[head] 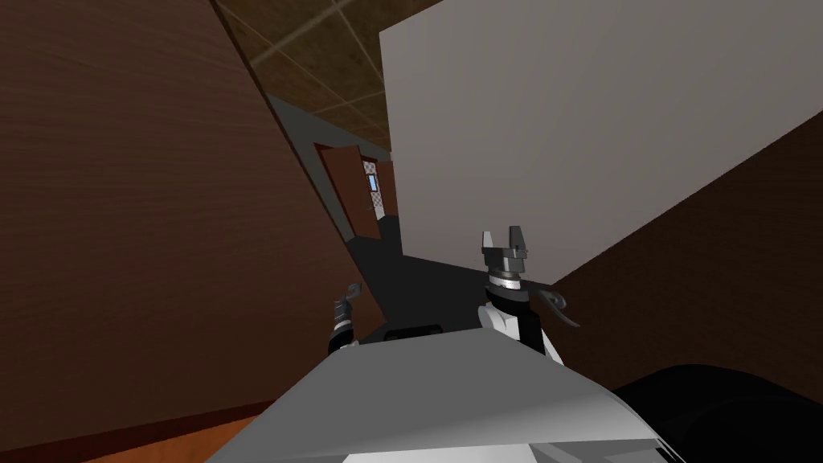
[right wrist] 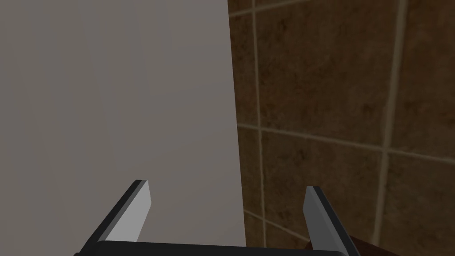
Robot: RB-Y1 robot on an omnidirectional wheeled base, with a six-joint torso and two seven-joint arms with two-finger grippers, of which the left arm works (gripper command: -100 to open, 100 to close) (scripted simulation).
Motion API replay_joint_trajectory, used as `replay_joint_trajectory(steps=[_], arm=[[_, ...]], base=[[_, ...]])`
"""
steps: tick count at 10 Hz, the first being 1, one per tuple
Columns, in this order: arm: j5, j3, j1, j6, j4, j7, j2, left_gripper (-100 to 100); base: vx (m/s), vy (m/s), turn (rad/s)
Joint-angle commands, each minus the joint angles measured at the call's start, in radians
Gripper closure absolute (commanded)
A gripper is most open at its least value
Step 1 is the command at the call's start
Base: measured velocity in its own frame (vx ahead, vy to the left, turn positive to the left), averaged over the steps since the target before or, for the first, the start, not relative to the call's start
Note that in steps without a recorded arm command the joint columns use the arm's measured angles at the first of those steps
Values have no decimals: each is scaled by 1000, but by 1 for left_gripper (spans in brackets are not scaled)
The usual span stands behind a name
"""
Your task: Push the door open
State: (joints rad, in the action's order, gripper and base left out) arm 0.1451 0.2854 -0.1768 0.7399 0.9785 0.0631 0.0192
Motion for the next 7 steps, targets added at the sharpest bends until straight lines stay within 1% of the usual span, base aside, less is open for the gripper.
replay_joint_trajectory(steps=[1, 4, 6, 7], arm=[[6, 12, -5, -7, 17, 4, 7, 100], [22, 40, -6, -5, 17, 12, 15, 100], [34, 61, -7, -4, 18, 17, 11, 100], [43, 76, -7, -4, 18, 21, 5, 100]], base=[[168, -10, 50], [190, -5, 40], [202, -30, 57], [248, -8, 70]])
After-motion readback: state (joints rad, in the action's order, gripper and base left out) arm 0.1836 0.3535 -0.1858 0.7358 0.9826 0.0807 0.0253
